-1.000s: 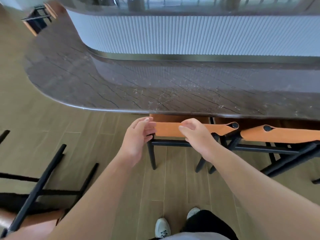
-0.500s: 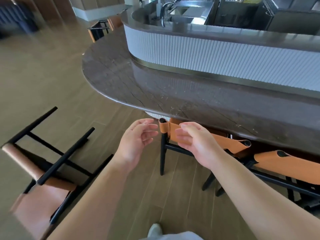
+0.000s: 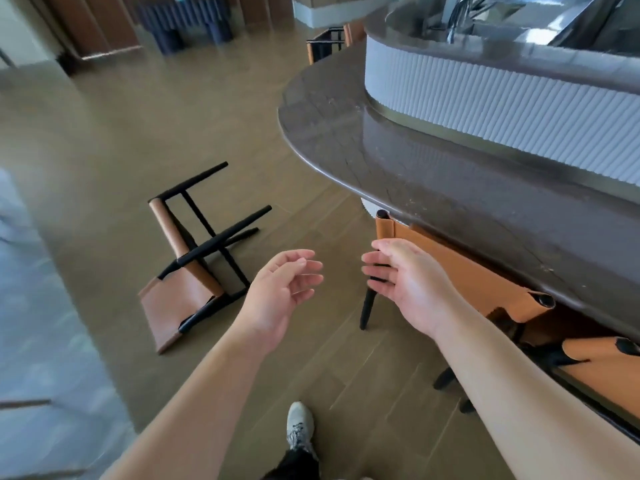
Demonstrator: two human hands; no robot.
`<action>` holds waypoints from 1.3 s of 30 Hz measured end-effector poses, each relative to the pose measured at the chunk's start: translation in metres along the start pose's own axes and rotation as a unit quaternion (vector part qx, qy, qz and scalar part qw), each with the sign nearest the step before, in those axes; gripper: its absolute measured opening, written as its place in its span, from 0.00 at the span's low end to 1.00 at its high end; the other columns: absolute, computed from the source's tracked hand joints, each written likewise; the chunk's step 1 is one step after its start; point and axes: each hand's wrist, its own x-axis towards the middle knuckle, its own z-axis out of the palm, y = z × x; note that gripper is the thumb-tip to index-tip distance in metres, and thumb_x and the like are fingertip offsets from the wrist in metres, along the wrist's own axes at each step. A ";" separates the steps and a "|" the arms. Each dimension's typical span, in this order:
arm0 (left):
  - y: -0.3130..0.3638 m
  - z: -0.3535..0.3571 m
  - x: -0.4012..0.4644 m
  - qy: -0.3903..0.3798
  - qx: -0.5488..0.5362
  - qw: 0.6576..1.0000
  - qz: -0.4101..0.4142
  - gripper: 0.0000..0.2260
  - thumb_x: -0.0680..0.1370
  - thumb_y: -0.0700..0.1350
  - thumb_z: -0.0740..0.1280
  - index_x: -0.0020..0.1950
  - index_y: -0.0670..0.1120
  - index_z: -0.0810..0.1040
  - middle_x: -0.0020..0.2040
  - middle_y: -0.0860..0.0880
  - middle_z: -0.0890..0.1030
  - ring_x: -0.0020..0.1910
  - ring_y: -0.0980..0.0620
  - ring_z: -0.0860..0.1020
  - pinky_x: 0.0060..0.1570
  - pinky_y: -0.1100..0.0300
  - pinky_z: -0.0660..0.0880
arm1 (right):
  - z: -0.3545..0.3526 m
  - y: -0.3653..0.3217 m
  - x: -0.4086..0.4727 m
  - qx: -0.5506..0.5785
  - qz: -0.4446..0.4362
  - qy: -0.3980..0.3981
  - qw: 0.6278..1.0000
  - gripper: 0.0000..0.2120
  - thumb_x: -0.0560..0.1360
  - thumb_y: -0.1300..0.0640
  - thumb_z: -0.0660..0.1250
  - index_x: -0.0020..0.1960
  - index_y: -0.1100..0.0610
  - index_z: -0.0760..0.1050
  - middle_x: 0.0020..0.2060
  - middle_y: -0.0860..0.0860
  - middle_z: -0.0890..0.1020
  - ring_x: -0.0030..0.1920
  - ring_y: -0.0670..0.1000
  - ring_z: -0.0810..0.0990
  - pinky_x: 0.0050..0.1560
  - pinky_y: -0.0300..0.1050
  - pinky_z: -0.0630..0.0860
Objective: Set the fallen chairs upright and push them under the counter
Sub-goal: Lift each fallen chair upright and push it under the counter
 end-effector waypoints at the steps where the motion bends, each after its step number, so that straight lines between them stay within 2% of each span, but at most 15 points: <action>1: 0.003 -0.014 -0.011 0.019 -0.008 1.000 0.006 0.13 0.80 0.44 0.62 0.46 0.55 0.85 0.50 0.47 0.85 0.46 0.51 0.83 0.48 0.54 0.73 | 0.013 0.004 -0.002 0.000 0.006 -0.020 1.000 0.10 0.78 0.54 0.67 0.57 0.55 0.79 0.46 0.52 0.86 0.49 0.53 0.85 0.50 0.50 0.80; 5: 0.011 -0.070 -0.045 0.108 -0.058 0.992 0.024 0.11 0.81 0.43 0.60 0.52 0.49 0.83 0.50 0.46 0.85 0.46 0.51 0.83 0.47 0.55 0.74 | 0.069 0.024 -0.014 -0.021 0.022 -0.102 0.994 0.11 0.77 0.53 0.66 0.56 0.55 0.79 0.45 0.52 0.86 0.47 0.51 0.85 0.47 0.47 0.79; 9: 0.010 -0.116 -0.068 0.154 -0.101 0.983 0.023 0.11 0.82 0.40 0.58 0.54 0.47 0.80 0.48 0.47 0.85 0.44 0.52 0.83 0.45 0.57 0.75 | 0.119 0.038 -0.025 -0.049 0.031 -0.142 0.988 0.10 0.76 0.53 0.65 0.56 0.55 0.78 0.44 0.51 0.85 0.46 0.50 0.85 0.45 0.46 0.79; 16: 0.017 -0.205 -0.086 0.172 -0.144 0.974 0.040 0.10 0.82 0.41 0.59 0.53 0.47 0.80 0.47 0.47 0.85 0.43 0.52 0.82 0.46 0.56 0.74 | 0.215 0.064 -0.034 -0.089 0.039 -0.152 0.984 0.08 0.78 0.55 0.65 0.56 0.56 0.78 0.42 0.51 0.85 0.44 0.50 0.84 0.45 0.46 0.79; 22: 0.028 -0.329 -0.109 0.179 -0.172 0.967 0.054 0.11 0.76 0.46 0.62 0.54 0.48 0.81 0.48 0.48 0.84 0.43 0.52 0.82 0.47 0.55 0.74 | 0.342 0.111 -0.051 -0.123 0.049 -0.167 0.977 0.07 0.79 0.56 0.64 0.55 0.56 0.78 0.40 0.51 0.85 0.43 0.50 0.84 0.43 0.45 0.78; 30: 0.038 -0.494 -0.155 0.249 -0.217 0.941 0.070 0.11 0.82 0.41 0.57 0.53 0.47 0.80 0.44 0.48 0.83 0.40 0.52 0.81 0.46 0.56 0.74 | 0.520 0.178 -0.083 -0.169 0.066 -0.243 0.953 0.06 0.80 0.57 0.63 0.53 0.56 0.77 0.39 0.50 0.84 0.42 0.49 0.83 0.44 0.45 0.77; 35: 0.046 -0.564 -0.181 0.284 -0.235 0.925 0.091 0.11 0.82 0.41 0.57 0.51 0.47 0.79 0.43 0.49 0.83 0.40 0.51 0.80 0.48 0.54 0.72 | 0.586 0.194 -0.088 -0.192 0.066 -0.264 0.943 0.06 0.80 0.58 0.63 0.53 0.57 0.77 0.40 0.52 0.84 0.43 0.51 0.82 0.48 0.48 0.78; 39: 0.047 -0.596 -0.190 0.311 -0.237 0.916 0.092 0.10 0.82 0.40 0.58 0.53 0.47 0.79 0.43 0.49 0.84 0.41 0.51 0.80 0.46 0.56 0.73 | 0.623 0.204 -0.084 -0.190 0.071 -0.270 0.941 0.07 0.80 0.59 0.63 0.55 0.59 0.78 0.41 0.53 0.83 0.43 0.52 0.82 0.50 0.48 0.78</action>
